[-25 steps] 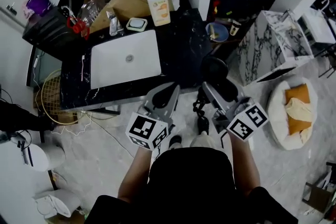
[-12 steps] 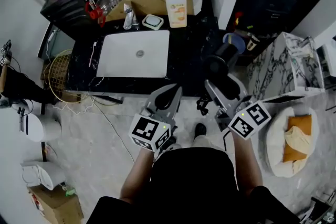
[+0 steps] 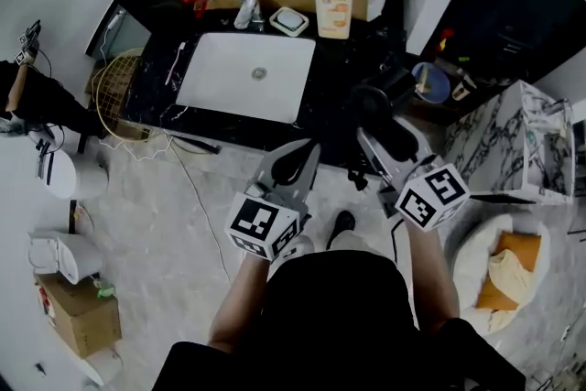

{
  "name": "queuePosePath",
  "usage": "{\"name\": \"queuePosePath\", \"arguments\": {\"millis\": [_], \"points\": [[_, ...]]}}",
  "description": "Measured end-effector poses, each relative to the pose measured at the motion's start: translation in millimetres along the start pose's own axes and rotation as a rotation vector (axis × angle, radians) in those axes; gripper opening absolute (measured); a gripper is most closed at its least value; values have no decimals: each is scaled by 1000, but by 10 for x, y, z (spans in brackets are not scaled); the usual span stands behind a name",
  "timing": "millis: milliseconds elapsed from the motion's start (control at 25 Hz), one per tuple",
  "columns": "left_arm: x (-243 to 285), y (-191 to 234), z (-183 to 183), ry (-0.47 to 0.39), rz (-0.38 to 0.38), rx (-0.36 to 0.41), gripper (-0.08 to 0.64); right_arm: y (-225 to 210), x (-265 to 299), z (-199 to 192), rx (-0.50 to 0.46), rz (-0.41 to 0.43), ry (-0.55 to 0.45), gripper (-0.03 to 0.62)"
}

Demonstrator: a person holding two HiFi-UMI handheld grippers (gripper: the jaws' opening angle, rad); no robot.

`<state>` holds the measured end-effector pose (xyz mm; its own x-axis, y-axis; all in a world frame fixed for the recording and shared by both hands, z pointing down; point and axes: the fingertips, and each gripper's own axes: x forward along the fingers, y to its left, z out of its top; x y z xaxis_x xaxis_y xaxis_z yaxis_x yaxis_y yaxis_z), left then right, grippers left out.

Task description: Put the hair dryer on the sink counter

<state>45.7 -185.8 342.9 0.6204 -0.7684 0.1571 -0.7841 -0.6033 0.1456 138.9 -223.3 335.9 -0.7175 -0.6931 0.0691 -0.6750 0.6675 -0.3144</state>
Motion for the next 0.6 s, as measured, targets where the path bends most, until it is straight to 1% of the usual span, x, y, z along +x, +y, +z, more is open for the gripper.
{"name": "queuePosePath", "arguments": {"millis": [160, 280, 440, 600], "points": [[58, -24, -30, 7, 39, -6, -2, -160, 55, -99, -1, 15, 51, 204], [87, -60, -86, 28, 57, -12, -2, -269, 87, -190, 3, 21, 90, 204], [147, -104, -78, 18, 73, -16, -2, -383, 136, -286, -6, 28, 133, 204], [180, -108, -81, 13, 84, -17, -2, -514, 233, -409, -9, 11, 176, 202]]}}
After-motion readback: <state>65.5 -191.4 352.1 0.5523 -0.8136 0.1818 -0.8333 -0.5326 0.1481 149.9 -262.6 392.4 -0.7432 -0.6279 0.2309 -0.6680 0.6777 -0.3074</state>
